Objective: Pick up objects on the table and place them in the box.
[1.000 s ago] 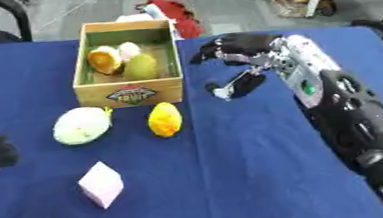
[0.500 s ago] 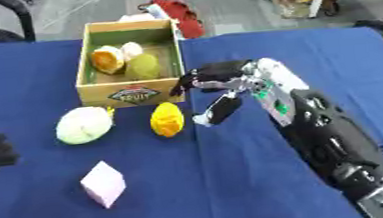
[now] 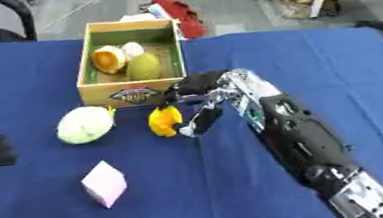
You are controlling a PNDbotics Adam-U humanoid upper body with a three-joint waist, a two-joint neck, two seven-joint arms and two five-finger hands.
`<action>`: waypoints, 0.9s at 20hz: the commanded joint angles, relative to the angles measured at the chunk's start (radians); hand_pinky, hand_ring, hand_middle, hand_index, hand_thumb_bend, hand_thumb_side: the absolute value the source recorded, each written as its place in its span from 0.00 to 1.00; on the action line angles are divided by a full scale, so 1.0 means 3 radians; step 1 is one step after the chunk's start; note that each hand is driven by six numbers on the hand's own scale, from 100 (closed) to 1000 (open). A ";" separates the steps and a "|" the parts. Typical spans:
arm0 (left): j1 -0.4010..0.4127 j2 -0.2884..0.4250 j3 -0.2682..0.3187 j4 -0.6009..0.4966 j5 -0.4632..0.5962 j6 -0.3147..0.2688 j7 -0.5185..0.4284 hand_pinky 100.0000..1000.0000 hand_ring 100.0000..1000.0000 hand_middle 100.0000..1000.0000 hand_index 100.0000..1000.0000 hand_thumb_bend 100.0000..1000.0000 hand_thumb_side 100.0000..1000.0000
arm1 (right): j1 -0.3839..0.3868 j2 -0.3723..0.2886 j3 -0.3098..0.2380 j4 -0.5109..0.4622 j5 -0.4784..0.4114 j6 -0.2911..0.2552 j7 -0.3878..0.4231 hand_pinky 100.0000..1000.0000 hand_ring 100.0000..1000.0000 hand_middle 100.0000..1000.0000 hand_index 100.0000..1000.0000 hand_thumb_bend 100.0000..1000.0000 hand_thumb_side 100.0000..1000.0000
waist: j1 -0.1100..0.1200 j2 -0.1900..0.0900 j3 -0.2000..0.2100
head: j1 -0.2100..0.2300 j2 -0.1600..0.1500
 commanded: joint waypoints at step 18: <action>-0.0027 0.0028 0.0002 -0.0049 0.0002 -0.0009 -0.0008 0.63 0.56 0.54 0.72 0.00 0.74 | -0.0624 0.0096 -0.0368 -0.0011 -0.0173 0.0364 -0.1189 0.71 0.64 0.52 0.34 0.00 0.09 | 0.0011 -0.0038 0.0027 | -0.0025 -0.0030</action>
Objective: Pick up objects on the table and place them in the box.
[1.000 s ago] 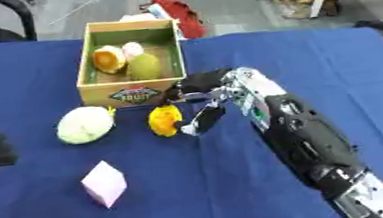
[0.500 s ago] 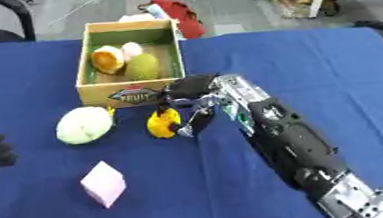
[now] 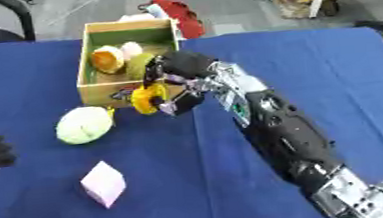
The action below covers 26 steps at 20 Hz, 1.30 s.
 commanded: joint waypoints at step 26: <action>-0.0033 0.0046 0.0014 -0.0047 -0.0006 -0.0006 -0.0006 0.63 0.55 0.54 0.72 0.00 0.74 | -0.0164 -0.0245 -0.0025 0.0060 -0.0359 -0.0056 0.0171 0.79 0.75 0.75 0.95 0.00 0.11 | -0.0003 -0.0024 0.0021 | -0.0015 -0.0058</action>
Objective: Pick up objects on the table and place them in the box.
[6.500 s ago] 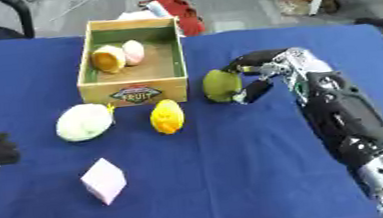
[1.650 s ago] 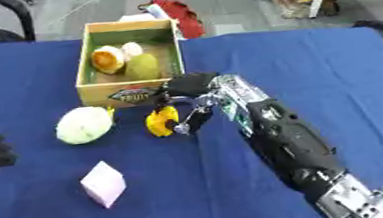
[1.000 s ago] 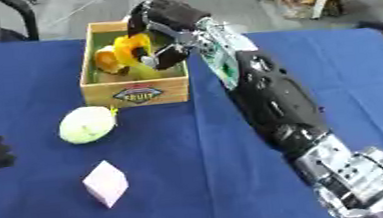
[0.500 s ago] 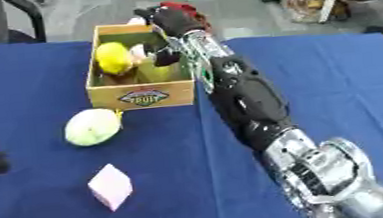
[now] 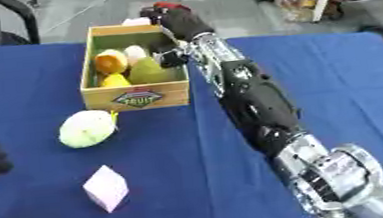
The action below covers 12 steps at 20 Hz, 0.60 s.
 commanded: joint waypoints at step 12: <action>-0.0007 0.0049 0.0036 -0.0049 -0.0016 -0.0007 0.0027 0.63 0.55 0.54 0.72 0.00 0.73 | 0.0481 -0.0294 0.1056 -0.1548 -0.1425 -0.0981 0.2358 0.86 0.94 0.92 1.00 0.00 0.27 | 0.0017 -0.0076 -0.0063 | 0.0036 0.0021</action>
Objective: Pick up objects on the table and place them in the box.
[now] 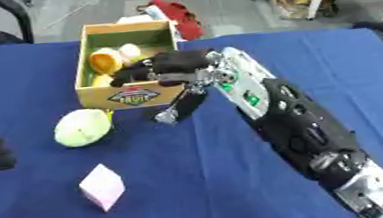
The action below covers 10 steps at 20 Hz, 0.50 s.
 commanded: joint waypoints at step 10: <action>-0.0036 0.0045 0.0010 -0.0050 -0.0009 -0.0003 -0.0001 0.63 0.55 0.54 0.72 0.00 0.74 | -0.0058 0.0394 0.0348 -0.0039 0.1034 -0.1119 0.0894 0.88 0.99 0.96 1.00 0.00 0.29 | 0.0010 -0.0058 0.0028 | -0.0025 -0.0005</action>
